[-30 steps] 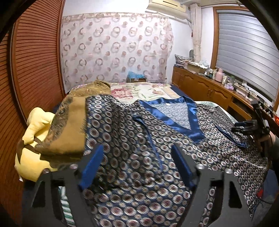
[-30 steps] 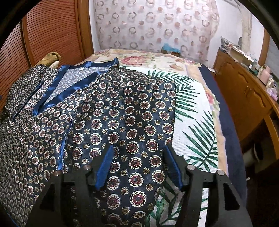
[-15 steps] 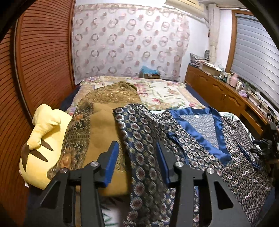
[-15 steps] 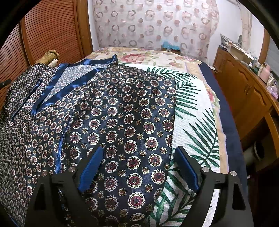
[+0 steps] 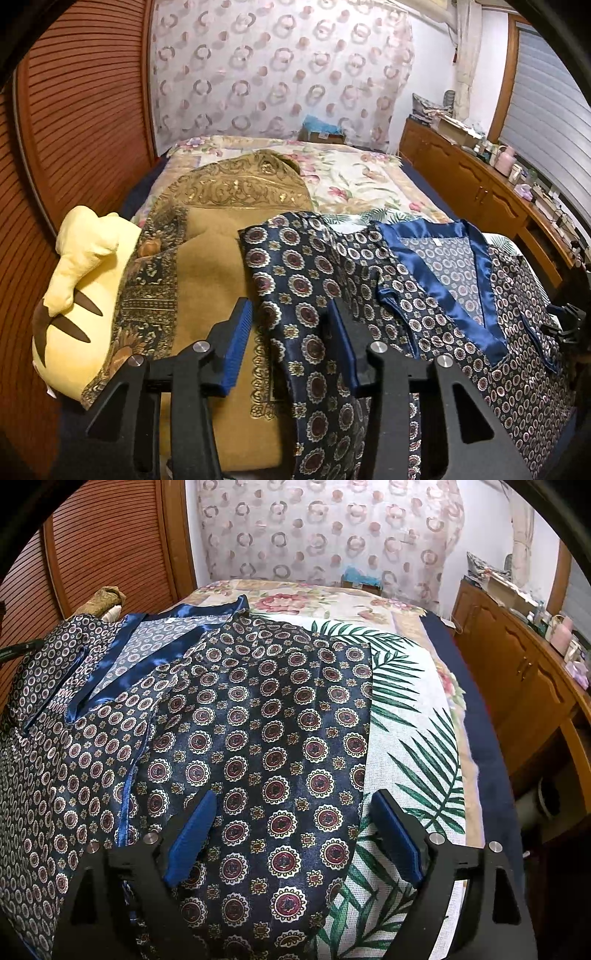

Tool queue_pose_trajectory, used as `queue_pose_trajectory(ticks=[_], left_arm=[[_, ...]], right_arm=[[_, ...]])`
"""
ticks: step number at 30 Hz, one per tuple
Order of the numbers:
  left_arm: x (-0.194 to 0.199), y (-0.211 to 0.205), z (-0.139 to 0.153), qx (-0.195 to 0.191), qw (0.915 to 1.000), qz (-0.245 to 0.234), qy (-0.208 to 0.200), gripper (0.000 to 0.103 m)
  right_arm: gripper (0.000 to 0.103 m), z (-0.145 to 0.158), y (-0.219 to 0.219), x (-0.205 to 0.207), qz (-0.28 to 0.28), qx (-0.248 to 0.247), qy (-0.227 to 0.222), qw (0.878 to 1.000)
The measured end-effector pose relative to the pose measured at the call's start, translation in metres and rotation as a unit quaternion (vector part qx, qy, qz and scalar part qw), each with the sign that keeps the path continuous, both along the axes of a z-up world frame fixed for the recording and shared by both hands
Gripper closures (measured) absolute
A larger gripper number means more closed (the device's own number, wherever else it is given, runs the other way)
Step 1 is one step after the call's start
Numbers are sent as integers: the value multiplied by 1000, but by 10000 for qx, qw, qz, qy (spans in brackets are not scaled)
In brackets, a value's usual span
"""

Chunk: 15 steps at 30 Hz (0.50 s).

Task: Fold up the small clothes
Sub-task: 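Open the right tool and smooth the folded panel flat, then grasp the folded robe edge with the left tool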

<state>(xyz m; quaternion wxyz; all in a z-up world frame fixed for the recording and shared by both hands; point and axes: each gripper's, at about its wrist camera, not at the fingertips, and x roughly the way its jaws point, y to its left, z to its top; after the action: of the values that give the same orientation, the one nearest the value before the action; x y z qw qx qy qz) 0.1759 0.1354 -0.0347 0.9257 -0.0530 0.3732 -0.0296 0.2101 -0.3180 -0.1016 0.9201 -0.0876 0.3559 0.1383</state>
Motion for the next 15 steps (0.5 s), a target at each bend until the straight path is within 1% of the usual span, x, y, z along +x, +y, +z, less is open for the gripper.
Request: queue_pose_trajectory(ticks=[5, 8, 13, 14, 15], left_arm=[[-2, -8, -1, 116, 9998, -139, 22, 60], [-3, -10, 0, 241, 9996, -104, 39, 60], [-1, -4, -2, 212, 9997, -46, 71, 60], [-2, -3, -2, 188, 9998, -66, 71, 69], [-3, -4, -1, 161, 9998, -103, 50, 81]], right_arm=[[15, 0, 0, 0, -13, -6, -2, 10000], [15, 0, -1, 0, -13, -6, -3, 10000], [15, -1, -1, 0, -9, -10, -5, 10000], [15, -1, -1, 0, -8, -10, -6, 10000], [15, -1, -1, 0, -8, -10, -6, 10000]])
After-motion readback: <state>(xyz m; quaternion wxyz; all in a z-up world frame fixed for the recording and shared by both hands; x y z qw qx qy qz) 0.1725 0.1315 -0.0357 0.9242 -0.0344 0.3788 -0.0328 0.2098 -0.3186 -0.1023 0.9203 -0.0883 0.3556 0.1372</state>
